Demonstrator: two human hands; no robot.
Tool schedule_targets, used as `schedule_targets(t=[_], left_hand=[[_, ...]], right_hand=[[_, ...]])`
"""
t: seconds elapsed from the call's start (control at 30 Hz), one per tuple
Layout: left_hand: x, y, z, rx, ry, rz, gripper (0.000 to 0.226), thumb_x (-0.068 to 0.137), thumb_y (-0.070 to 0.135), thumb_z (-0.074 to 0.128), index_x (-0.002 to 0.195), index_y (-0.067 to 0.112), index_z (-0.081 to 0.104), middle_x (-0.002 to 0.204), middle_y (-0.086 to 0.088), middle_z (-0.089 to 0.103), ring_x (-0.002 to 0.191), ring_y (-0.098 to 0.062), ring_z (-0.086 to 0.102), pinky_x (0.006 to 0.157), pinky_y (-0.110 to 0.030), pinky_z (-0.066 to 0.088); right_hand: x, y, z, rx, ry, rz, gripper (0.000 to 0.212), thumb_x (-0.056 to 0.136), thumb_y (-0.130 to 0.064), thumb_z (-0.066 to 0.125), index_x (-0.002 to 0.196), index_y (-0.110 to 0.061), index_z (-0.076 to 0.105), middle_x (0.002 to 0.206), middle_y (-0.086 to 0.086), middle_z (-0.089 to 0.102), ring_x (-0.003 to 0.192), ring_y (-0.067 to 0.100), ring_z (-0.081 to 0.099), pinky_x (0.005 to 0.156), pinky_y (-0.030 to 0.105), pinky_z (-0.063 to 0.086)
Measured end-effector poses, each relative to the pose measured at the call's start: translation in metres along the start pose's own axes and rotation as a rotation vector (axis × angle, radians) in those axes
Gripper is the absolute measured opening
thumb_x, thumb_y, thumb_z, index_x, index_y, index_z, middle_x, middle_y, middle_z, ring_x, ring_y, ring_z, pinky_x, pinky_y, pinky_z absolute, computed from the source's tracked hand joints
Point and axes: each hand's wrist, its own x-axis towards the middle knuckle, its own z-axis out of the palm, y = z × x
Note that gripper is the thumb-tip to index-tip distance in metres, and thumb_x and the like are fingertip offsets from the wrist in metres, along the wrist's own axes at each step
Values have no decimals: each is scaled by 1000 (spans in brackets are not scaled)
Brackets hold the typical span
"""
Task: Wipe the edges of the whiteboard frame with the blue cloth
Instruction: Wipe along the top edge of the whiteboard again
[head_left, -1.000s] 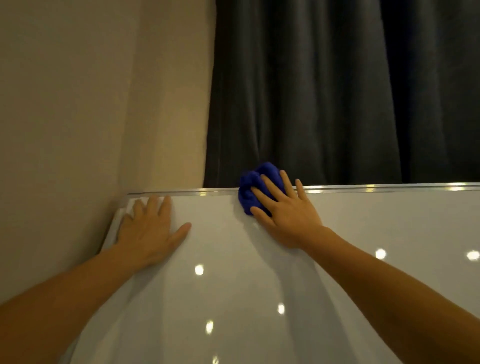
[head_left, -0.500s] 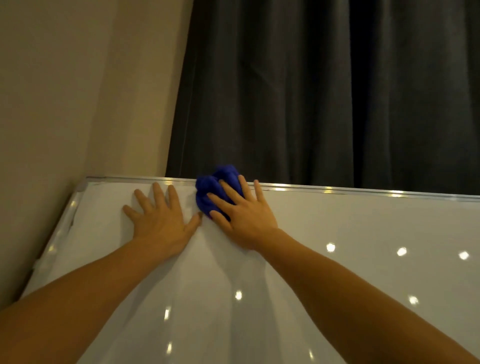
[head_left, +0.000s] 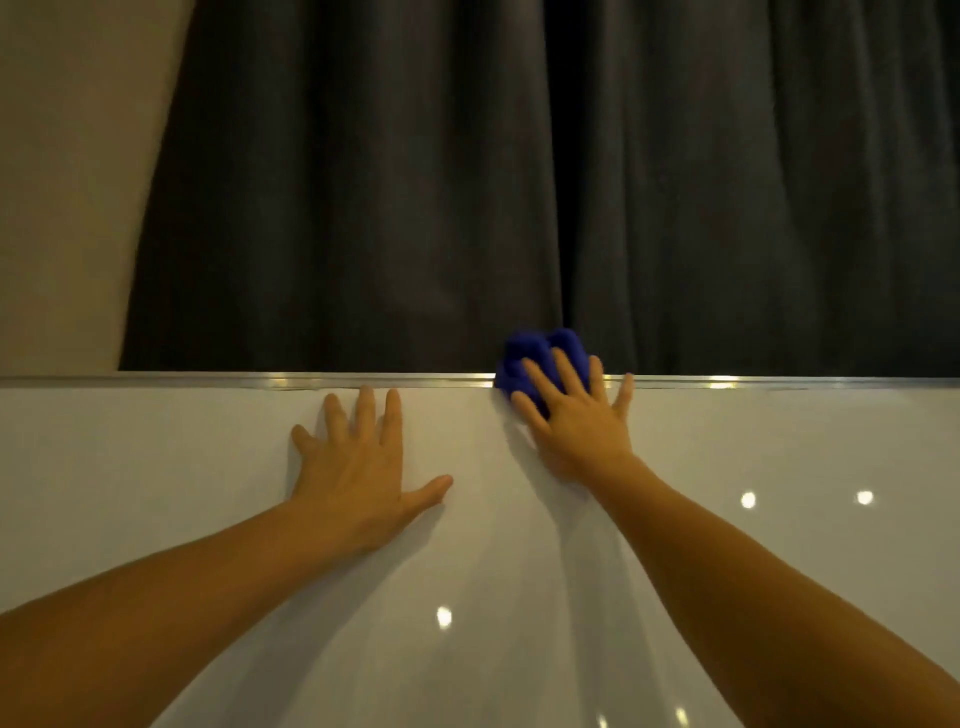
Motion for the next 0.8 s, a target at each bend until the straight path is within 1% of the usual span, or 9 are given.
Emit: schedule_targets(t=[0.1,0.17,0.23,0.3,0.37,0.47,0.53,0.73,0.8], left_hand=[[14,42,10,56,16,-42,120,57,94,2,149,21,-24,161,-14,-23,145,-50,-15,112,-72,3],[21,66,12,40,34,-122,125,58,96,3,150,16,-23,160,-21,-23,143,-53,-17,112,-74,1],[26,80,13,8,43,-184,131,54,97,1,151,12,-20,159,-25,-21,143,-54,-17,112,-73,1],[28,84,15,-6,56,-198,134,49,97,-4,151,10,-18,159,-25,-20,143,-54,-16,111,-72,1],[29,82,16,-23,50,-176,133,51,96,-2,150,10,-21,158,-24,-23,142,-54,-18,113,-72,0],[27,78,14,-10,49,-162,130,54,95,2,149,9,-23,158,-21,-27,143,-53,-19,113,-71,-1],[29,76,12,-14,70,-136,132,52,95,-2,150,8,-21,159,-18,-27,143,-53,-18,113,-71,0],[37,138,20,74,76,-15,126,61,95,8,151,11,-17,162,-17,-15,143,-54,-13,111,-74,4],[40,149,19,50,77,-60,127,62,96,9,151,8,-16,162,-19,-16,142,-55,-13,110,-74,3]], right_hand=[[15,31,-7,222,-32,385,67,91,-73,15,152,-48,8,167,-1,-5,149,41,-16,113,68,-10],[11,18,1,240,-16,174,67,87,-78,12,150,-55,6,167,-2,-5,148,41,-20,113,65,-14],[-7,15,12,138,-18,-306,63,87,-80,11,147,-61,3,167,-7,-2,149,36,-20,113,64,-17],[-9,40,14,-22,18,-580,59,90,-77,15,146,-63,1,166,-11,2,151,31,-15,113,62,-18],[5,80,6,-71,48,-471,58,87,-79,11,142,-66,-3,166,-13,1,152,31,-9,113,64,-15],[17,124,-7,33,-31,-28,63,83,-83,5,141,-65,-12,166,-8,-10,150,36,-14,114,67,-8],[13,115,-10,91,-65,133,65,86,-80,11,145,-60,-10,166,0,-13,148,42,-16,114,68,-8],[-17,44,2,-22,-50,-417,61,85,-83,9,142,-67,-6,167,-3,2,148,36,-17,109,61,-22],[-3,66,-8,-91,-50,-404,59,86,-81,8,142,-67,-5,166,-8,0,149,35,-16,109,61,-23]])
